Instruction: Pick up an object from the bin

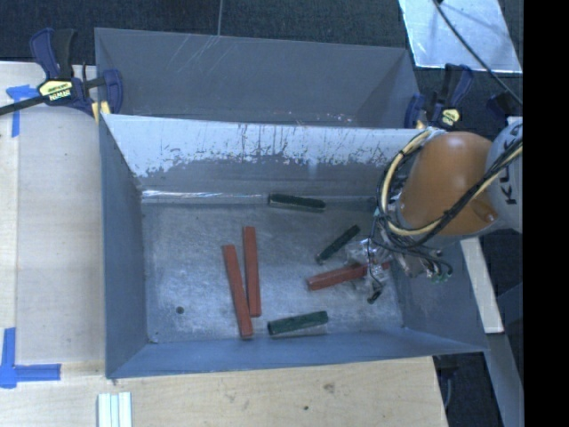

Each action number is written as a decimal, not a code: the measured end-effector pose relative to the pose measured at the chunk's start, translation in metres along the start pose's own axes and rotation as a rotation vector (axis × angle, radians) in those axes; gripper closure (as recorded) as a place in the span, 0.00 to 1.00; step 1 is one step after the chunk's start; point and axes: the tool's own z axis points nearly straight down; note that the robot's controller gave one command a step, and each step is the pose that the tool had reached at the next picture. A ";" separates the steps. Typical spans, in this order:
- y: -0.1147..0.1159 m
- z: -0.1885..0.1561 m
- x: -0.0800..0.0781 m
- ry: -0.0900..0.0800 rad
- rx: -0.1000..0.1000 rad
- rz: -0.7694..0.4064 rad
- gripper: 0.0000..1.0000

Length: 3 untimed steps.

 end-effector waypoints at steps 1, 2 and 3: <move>0.003 -0.001 0.010 -0.002 -0.001 -0.668 1.00; 0.013 0.000 0.003 -0.001 -0.003 -1.077 1.00; 0.027 -0.167 0.032 -0.002 0.003 -1.031 1.00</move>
Offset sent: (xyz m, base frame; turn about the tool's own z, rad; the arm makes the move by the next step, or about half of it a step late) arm -0.0115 -0.0001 0.0004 -0.6683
